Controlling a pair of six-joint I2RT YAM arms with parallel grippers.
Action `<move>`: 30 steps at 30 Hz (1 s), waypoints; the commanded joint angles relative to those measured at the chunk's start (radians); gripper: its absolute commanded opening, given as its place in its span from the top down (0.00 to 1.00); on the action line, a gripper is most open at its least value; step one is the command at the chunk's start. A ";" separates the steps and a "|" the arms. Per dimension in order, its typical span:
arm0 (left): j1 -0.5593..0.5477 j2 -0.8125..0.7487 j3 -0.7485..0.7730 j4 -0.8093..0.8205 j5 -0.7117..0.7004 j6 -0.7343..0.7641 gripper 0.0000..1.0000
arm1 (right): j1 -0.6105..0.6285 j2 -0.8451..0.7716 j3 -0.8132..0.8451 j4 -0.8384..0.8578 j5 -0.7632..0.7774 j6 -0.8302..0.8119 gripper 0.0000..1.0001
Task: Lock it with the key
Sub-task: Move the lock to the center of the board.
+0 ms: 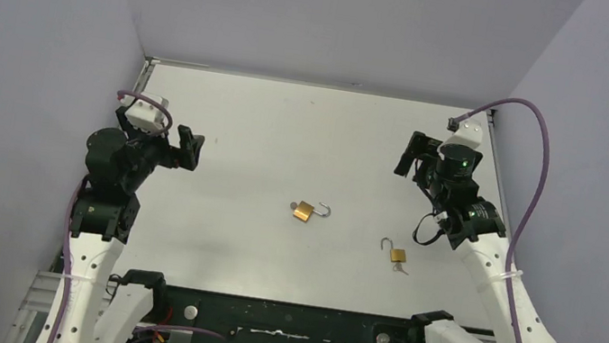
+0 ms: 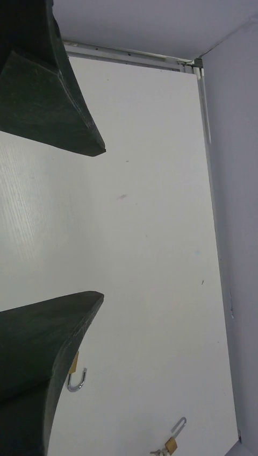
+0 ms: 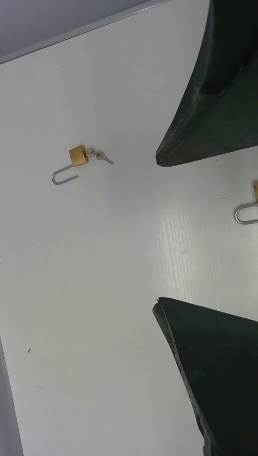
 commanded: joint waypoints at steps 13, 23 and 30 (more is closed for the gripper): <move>0.006 0.218 0.465 -0.235 0.998 -0.054 0.03 | 0.260 0.177 0.130 -0.266 0.184 0.056 0.00; 0.010 0.133 0.334 -0.196 0.811 -0.054 0.03 | 0.299 -0.075 -0.159 -0.628 0.028 0.515 0.48; 0.009 0.205 0.326 -0.126 0.818 -0.123 0.03 | 0.249 -0.156 -0.351 -0.578 0.014 0.673 0.49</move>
